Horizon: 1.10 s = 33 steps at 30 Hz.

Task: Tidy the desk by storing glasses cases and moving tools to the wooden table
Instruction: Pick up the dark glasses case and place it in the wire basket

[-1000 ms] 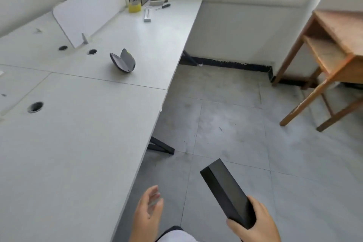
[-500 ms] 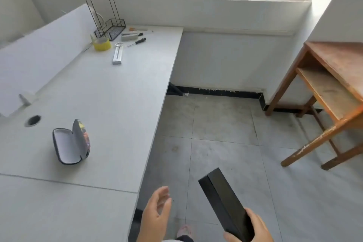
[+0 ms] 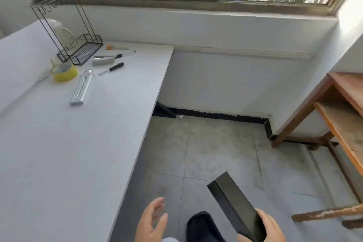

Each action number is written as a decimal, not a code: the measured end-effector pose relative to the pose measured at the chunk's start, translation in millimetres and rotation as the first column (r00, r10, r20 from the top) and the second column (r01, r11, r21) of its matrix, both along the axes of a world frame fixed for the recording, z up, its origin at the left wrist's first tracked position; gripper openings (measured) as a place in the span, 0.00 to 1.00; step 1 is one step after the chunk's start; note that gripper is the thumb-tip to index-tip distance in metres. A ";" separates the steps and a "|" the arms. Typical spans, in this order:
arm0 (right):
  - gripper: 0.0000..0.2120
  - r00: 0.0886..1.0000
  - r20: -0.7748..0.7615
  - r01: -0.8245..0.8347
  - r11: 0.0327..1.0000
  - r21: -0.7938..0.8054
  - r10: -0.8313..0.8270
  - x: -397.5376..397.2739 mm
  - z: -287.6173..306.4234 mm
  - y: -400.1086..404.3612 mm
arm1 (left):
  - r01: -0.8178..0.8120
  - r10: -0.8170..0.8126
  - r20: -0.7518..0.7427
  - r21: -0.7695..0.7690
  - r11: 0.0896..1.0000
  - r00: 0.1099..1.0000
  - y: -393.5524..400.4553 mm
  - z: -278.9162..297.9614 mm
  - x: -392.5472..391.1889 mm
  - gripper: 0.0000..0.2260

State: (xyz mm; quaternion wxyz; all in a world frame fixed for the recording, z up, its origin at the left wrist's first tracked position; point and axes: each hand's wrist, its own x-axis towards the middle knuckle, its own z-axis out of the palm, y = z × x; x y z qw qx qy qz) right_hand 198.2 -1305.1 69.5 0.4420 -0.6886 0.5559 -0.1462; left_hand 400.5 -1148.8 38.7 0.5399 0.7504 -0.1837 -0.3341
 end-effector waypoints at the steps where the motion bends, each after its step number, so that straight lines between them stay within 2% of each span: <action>1: 0.22 0.997 0.004 -0.077 0.997 -0.022 0.077 11.9 15.0 -21.2 | 0.005 -0.005 0.001 -0.017 1.000 1.000 -26.2 9.9 11.0 0.14; 6: 0.21 0.970 0.000 -0.244 0.968 0.053 0.244 84.8 43.7 -133.7 | 0.040 -0.038 0.024 -0.058 0.998 0.999 -123.5 32.6 53.4 0.14; 11: 0.20 0.955 -0.025 -0.289 0.944 0.159 0.297 159.9 25.6 -223.9 | -0.101 0.103 -0.053 0.032 0.994 0.993 -179.9 18.3 91.3 0.16; 12: 0.25 0.951 -0.028 -0.301 0.942 0.146 0.308 172.9 19.7 -242.9 | -0.120 0.123 -0.069 0.038 0.992 0.990 -191.5 14.2 101.6 0.18; 14: 0.19 0.908 -0.054 -0.414 0.909 0.046 0.416 206.6 6.9 -279.3 | -0.182 0.185 -0.093 0.041 0.982 0.978 -216.0 5.2 128.0 0.23; 16: 0.14 0.904 -0.043 -0.414 0.897 0.153 0.425 241.0 10.6 -301.3 | -0.255 0.257 -0.098 0.032 0.966 0.961 -244.7 0.0 161.0 0.16; 17: 0.16 0.914 -0.039 -0.392 0.904 0.170 0.404 264.2 18.1 -311.5 | -0.273 0.273 -0.088 0.019 0.962 0.958 -260.3 -0.4 181.1 0.13; 20: 0.21 0.897 -0.015 -0.441 0.896 0.057 0.442 328.1 38.8 -340.7 | -0.289 0.288 -0.030 -0.027 0.957 0.957 -303.9 5.1 250.4 0.18; 24: 0.23 0.835 0.005 -0.549 0.834 0.053 0.550 416.5 56.6 -385.8 | -0.337 0.339 0.013 -0.092 0.937 0.941 -349.1 25.5 323.8 0.11; 28: 0.39 0.749 -0.079 -0.661 0.750 -0.017 0.658 478.7 56.7 -421.4 | -0.404 0.405 -0.003 -0.076 0.912 0.914 -370.0 28.5 362.8 0.13; 29: 0.41 0.723 -0.091 -0.688 0.725 -0.018 0.685 493.2 55.5 -430.9 | -0.426 0.427 -0.010 -0.061 0.902 0.904 -372.1 26.3 369.3 0.14; 31: 0.37 0.655 -0.112 -0.753 0.658 -0.009 0.748 524.8 57.1 -451.3 | -0.483 0.482 -0.033 -0.032 0.875 0.876 -375.4 23.1 380.7 0.19; 33: 0.27 0.582 -0.101 -0.808 0.588 0.042 0.807 562.7 60.7 -469.5 | -0.561 0.561 -0.038 -0.001 0.828 0.827 -380.1 19.4 395.6 0.28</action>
